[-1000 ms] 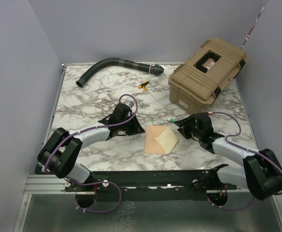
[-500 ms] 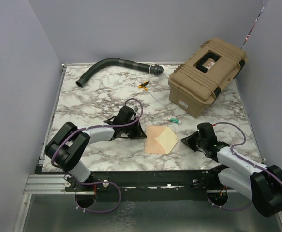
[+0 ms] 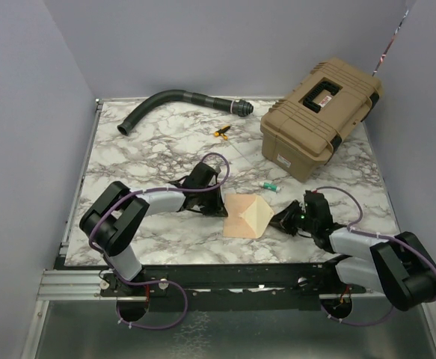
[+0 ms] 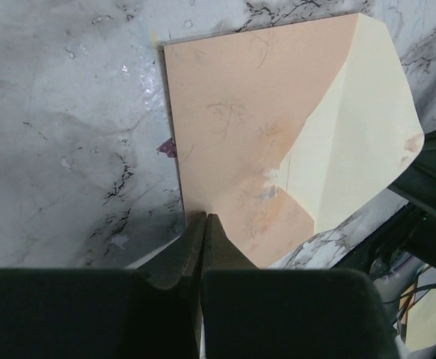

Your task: Place the letter into the envelope and seal it

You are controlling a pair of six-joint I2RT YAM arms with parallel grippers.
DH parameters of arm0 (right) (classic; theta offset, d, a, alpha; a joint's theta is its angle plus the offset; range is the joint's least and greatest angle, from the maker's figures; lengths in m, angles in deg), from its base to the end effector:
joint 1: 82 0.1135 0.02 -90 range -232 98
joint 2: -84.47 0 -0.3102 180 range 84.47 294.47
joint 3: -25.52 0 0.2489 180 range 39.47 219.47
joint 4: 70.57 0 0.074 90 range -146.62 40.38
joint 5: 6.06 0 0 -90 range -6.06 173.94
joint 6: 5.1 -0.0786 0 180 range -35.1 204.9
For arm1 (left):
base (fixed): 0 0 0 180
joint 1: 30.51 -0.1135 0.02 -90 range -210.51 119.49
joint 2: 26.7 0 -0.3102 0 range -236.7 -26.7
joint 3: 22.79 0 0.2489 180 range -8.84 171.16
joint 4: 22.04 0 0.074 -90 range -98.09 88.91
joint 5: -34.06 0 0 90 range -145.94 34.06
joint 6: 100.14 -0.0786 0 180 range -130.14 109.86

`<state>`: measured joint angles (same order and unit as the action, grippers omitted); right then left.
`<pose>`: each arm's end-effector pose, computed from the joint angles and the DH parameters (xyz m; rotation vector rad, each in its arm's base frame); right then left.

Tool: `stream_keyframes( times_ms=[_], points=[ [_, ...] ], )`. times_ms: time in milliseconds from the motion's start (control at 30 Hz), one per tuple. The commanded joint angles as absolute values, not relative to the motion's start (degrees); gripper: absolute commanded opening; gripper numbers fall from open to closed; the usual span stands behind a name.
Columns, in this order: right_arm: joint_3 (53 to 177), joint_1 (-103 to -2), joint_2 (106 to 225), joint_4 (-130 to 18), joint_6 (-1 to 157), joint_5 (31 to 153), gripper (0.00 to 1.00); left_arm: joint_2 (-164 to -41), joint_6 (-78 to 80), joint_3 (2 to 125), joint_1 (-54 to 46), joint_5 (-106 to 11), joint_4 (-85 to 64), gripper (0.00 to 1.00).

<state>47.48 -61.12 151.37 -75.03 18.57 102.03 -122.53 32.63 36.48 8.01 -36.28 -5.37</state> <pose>0.1666 0.0897 0.1265 0.7982 2.3820 1.0858 0.2496 -0.2325 0.1553 0.0556 2.7202 -0.9452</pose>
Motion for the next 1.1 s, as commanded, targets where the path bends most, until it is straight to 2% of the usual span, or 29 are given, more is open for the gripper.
stream_keyframes(
  times_ms=[0,333,600,1067],
  points=[
    [47.1,-61.3,153.8,-86.8,24.1,111.5,0.1,-124.0,31.2,36.1,8.4,-40.2,-0.4,0.0],
    [53.4,-61.2,161.7,-85.4,28.2,111.1,0.11,-125.5,31.7,36.6,8.8,-40.2,-0.3,0.0],
    [56.9,-60.0,161.6,-77.9,32.7,107.3,0.23,-126.6,31.6,37.1,9.0,-39.9,-0.3,0.0],
    [62.9,-55.3,166.3,-71.7,36.9,102.6,0.22,-127.8,31.5,37.1,9.0,-40.0,-0.3,0.0]
  ],
)
